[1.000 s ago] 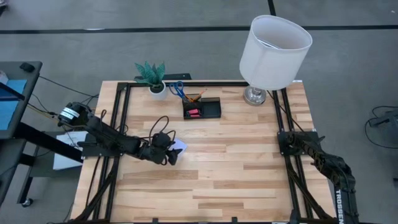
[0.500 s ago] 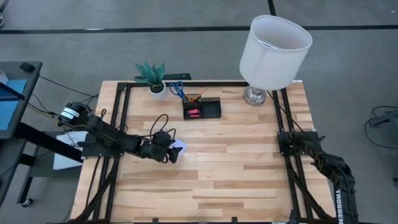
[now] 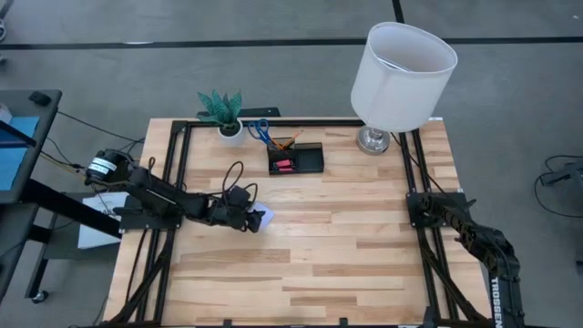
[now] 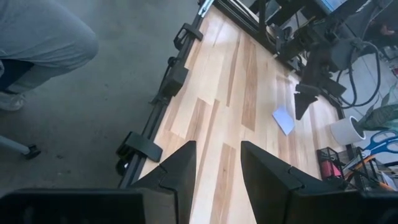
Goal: Pick and place office supplies into organizer
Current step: Put the white sticky notes into the desk organizer
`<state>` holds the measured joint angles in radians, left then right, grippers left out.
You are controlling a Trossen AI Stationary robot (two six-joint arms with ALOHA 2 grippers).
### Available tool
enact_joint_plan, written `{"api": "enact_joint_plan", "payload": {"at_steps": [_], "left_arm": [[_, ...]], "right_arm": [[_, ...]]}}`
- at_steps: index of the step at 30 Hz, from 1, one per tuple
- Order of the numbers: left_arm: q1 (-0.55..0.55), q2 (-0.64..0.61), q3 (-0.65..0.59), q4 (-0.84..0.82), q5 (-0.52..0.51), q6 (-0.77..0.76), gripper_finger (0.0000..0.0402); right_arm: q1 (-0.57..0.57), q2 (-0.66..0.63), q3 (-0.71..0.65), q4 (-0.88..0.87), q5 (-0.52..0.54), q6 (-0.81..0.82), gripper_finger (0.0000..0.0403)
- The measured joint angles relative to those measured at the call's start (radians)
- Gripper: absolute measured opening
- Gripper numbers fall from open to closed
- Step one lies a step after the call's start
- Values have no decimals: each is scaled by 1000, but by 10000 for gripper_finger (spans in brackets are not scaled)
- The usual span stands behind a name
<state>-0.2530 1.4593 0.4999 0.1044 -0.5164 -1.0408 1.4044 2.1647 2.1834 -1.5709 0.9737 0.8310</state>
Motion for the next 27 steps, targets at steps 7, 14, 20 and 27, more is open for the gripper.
{"api": "enact_joint_plan", "payload": {"at_steps": [7,14,20,27], "left_arm": [[1,0,39,-16,-37,10,311],[-41,0,57,35,-121,138,320],[-60,0,57,33,22,403,320],[-59,0,57,-72,269,759,320]], "right_arm": [[0,0,0,0,0,25,118],[0,0,0,0,-1,34,118],[0,0,0,0,-4,34,118],[0,-1,0,0,-4,35,118]]}}
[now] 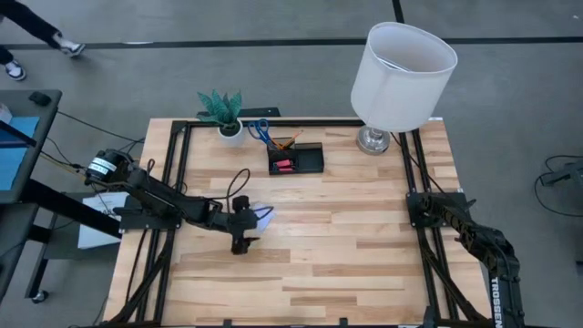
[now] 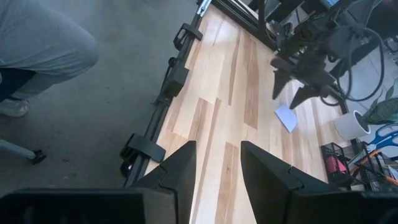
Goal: Pick and place office supplies into organizer
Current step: Put the white sticky notes into the desk organizer
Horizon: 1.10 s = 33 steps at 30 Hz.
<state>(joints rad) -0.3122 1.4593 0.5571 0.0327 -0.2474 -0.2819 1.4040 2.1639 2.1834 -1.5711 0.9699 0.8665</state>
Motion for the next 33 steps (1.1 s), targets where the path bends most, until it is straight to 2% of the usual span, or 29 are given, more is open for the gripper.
{"api": "enact_joint_plan", "payload": {"at_steps": [3,6,12,16,21,28,33], "left_arm": [[0,0,4,-78,9,96,320],[2,0,39,-170,-14,127,320],[3,0,148,-344,-131,187,320],[3,0,187,-346,-158,185,320],[3,0,190,-306,-119,88,320],[3,0,190,-304,-120,-11,320],[6,0,190,-304,-132,-17,320]], "right_arm": [[0,0,0,0,0,0,118],[0,0,0,1,0,4,118],[0,0,0,0,0,27,118],[0,0,0,0,0,27,118],[0,0,3,0,2,26,118],[-7,0,37,0,26,50,118],[-19,0,45,5,27,51,118]]}}
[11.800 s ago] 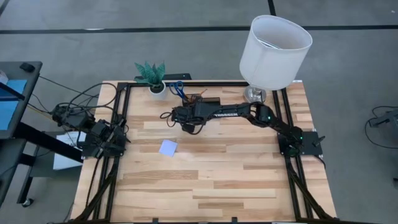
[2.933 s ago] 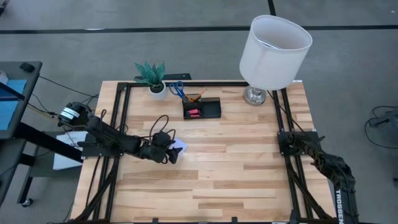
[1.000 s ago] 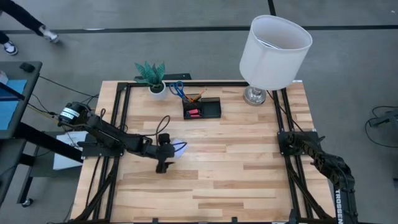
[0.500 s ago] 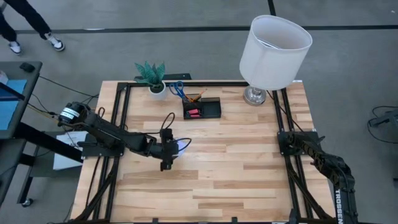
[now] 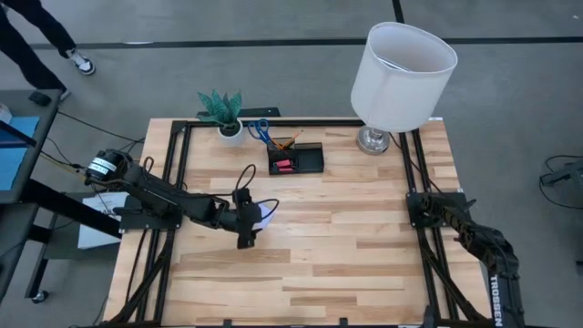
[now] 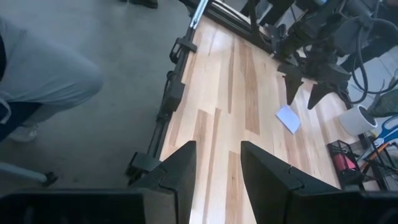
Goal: Pick and place office supplies into organizer
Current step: Put the white sticky notes into the desk organizer
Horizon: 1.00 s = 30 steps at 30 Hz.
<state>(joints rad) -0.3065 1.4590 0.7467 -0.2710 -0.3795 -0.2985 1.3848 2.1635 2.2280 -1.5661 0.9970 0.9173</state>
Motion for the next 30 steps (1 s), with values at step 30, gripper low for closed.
{"api": "enact_joint_plan", "payload": {"at_steps": [30], "left_arm": [[1,0,0,0,-23,26,320]], "right_arm": [[-13,0,0,3,-4,-86,118]]}}
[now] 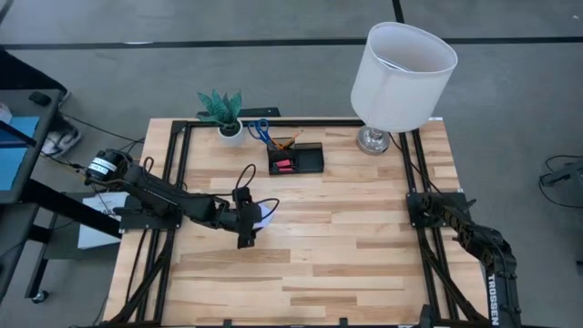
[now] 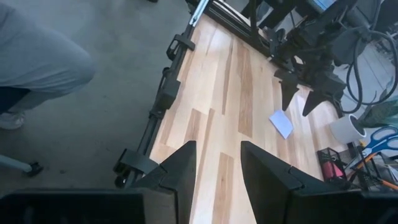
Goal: Pick and place office supplies into organizer
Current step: Put the white sticky notes into the desk organizer
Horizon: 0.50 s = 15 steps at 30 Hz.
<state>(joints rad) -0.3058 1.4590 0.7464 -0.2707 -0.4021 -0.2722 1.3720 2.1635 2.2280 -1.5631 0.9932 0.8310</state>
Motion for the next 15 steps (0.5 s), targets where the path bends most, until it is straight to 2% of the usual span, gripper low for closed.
{"api": "enact_joint_plan", "payload": {"at_steps": [4,9,15], "left_arm": [[0,0,0,-2,13,31,320],[-1,0,0,59,149,79,320],[0,0,0,113,151,147,320]], "right_arm": [[0,0,0,0,1,0,118],[-6,0,0,0,2,0,118],[-6,0,0,1,2,0,118]]}}
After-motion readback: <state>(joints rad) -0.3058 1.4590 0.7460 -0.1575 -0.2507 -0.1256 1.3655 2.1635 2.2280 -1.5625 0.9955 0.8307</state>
